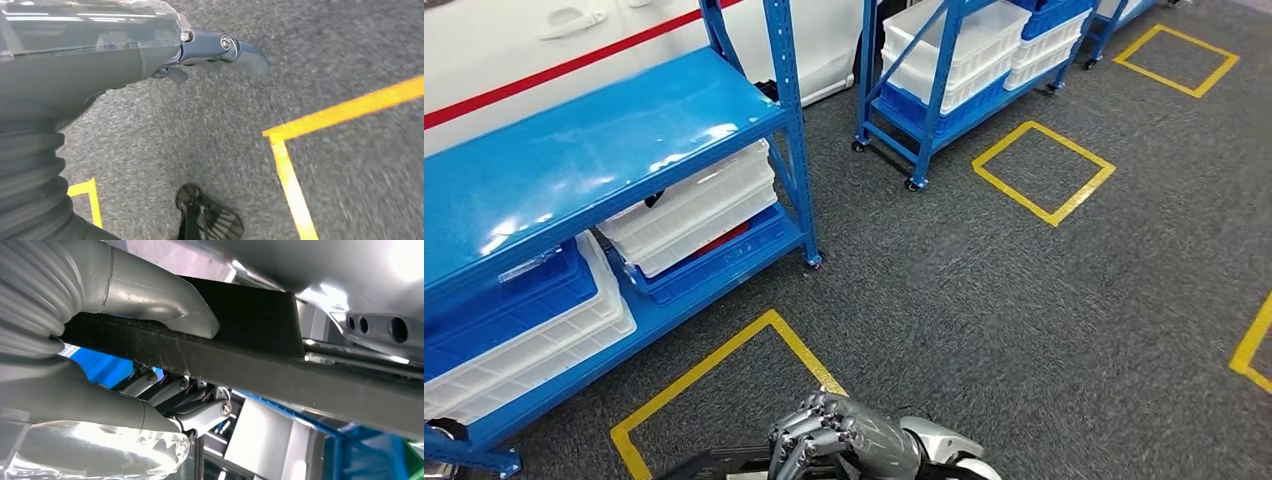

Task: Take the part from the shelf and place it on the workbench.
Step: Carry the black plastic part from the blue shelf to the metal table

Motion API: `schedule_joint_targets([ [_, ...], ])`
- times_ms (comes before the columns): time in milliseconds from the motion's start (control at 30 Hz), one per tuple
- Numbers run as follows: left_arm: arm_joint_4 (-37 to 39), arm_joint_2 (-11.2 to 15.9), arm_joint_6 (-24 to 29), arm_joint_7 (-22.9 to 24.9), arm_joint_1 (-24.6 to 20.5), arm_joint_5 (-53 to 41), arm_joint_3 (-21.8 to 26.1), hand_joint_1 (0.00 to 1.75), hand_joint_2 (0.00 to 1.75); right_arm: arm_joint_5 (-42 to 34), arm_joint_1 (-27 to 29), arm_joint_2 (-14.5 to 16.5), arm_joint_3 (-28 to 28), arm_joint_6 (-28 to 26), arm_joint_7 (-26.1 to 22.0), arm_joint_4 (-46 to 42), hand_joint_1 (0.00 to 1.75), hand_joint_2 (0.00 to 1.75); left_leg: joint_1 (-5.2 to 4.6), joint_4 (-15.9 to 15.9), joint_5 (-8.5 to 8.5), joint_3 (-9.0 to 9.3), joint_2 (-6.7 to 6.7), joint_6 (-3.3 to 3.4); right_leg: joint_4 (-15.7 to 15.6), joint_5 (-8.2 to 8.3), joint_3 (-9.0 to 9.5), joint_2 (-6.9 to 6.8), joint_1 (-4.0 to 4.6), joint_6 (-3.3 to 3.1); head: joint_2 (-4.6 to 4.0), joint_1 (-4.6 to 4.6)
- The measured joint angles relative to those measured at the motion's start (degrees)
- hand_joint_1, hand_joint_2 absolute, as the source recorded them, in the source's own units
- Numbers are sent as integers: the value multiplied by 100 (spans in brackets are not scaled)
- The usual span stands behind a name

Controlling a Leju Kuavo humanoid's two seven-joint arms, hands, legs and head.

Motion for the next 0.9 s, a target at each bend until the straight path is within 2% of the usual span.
schedule_joint_targets([
  [67,12,-54,162,84,-25,135,90,0,175,-44,-74,36,71,125,5,79,175,175,-16,-29,19,7,65,69,-15,47,-44,108,-15,85,0,1],
  [100,15,-84,231,115,-43,184,133,0,175,-60,-104,57,97,172,7,116,175,175,-17,-49,46,13,126,111,5,38,-66,66,-17,111,0,2],
  [133,20,-121,295,141,-60,228,174,0,175,-77,-142,81,120,214,8,155,175,175,-17,-72,73,13,192,154,101,-29,-116,-56,-11,130,-1,9],
  [200,30,-186,412,192,-74,313,258,0,175,-104,-225,134,157,302,9,233,175,175,-32,-100,106,1,334,214,639,-364,-358,-391,0,145,-1,20],
  [233,36,-217,477,223,-72,361,303,0,175,-119,-260,163,171,352,9,272,175,175,-43,-99,108,-10,409,229,1028,-568,-531,-489,-1,155,-1,25],
  [267,40,-246,546,253,-70,412,351,0,175,-137,-286,192,187,404,9,310,175,175,-53,-98,107,-19,489,235,1378,-715,-684,-524,-9,165,0,25],
  [300,44,-274,614,282,-72,459,402,0,175,-151,-306,217,205,455,8,345,175,175,-58,-96,106,-23,569,237,1582,-768,-763,-537,-14,171,0,25],
  [333,48,-302,682,308,-78,502,453,0,175,-163,-327,243,228,502,8,377,175,175,-61,-94,104,-25,644,237,1563,-708,-729,-550,-16,171,0,25],
  [367,52,-333,743,329,-89,537,500,0,175,-172,-348,271,254,543,10,403,175,175,-63,-93,100,-21,713,232,1320,-561,-580,-583,-16,162,0,26],
  [433,60,-389,834,355,-108,587,579,0,175,-176,-402,333,300,596,15,434,175,175,-82,-84,79,-4,825,202,509,-252,-120,-806,18,117,0,27],
  [467,64,-409,865,355,-112,605,611,0,175,-176,-435,366,318,606,17,443,175,175,-96,-79,67,2,873,177,198,-176,42,-914,43,85,0,25],
  [500,68,-428,895,349,-113,625,641,0,175,-176,-467,399,338,611,19,454,175,175,-110,-76,56,7,922,148,23,-158,123,-987,69,54,0,23],
  [533,72,-447,932,337,-116,644,672,0,175,-179,-495,430,359,612,21,469,175,175,-122,-77,48,11,980,118,-33,-175,130,-985,91,27,0,21],
  [567,76,-468,971,319,-124,662,698,0,175,-197,-523,464,384,613,22,491,175,175,-120,-84,44,22,1042,90,-43,-161,116,-912,91,-5,0,20],
  [600,79,-492,1012,285,-136,685,724,0,175,-237,-556,505,409,613,26,521,175,175,-109,-68,20,27,1030,56,-63,-143,114,-846,83,-38,0,21],
  [633,80,-517,1044,231,-147,710,748,0,175,-302,-609,555,434,617,36,558,175,175,-96,8,-49,4,940,27,-83,-124,116,-782,71,-74,0,21],
  [667,81,-543,1062,151,-149,747,773,0,175,-403,-680,616,454,633,58,599,175,175,-80,195,-178,-71,802,1,-102,-105,118,-720,57,-109,-1,19],
  [700,81,-567,1063,56,-139,789,799,0,175,-523,-755,677,467,659,96,638,175,175,-65,498,-354,-206,635,-18,-109,-92,119,-659,46,-137,-1,15],
  [733,81,-591,1044,-50,-118,834,827,0,175,-657,-828,729,475,695,149,677,175,175,-61,895,-547,-391,523,-29,-107,-86,114,-588,46,-155,-1,13],
  [767,81,-611,1014,-149,-90,877,857,0,175,-786,-884,768,477,737,201,712,175,175,-59,1278,-692,-577,474,-37,-102,-83,111,-515,50,-164,0,11],
  [800,81,-630,979,-226,-61,907,881,0,175,-887,-924,792,477,775,245,744,175,175,-59,1526,-740,-707,453,-41,-96,-82,111,-437,54,-167,0,12],
  [833,81,-649,950,-285,-36,928,901,0,175,-959,-957,811,477,807,279,773,175,175,-59,1575,-677,-749,443,-41,-87,-82,112,-359,56,-167,0,12],
  [867,81,-664,928,-317,-18,938,915,0,175,-997,-987,828,477,829,296,797,175,175,-57,1390,-507,-685,432,-34,-77,-83,116,-284,56,-165,0,12],
  [900,80,-676,907,-337,-7,941,926,0,175,-1016,-1017,847,477,842,308,816,175,175,-53,1031,-275,-539,386,-25,-67,-86,120,-210,53,-160,0,12],
])
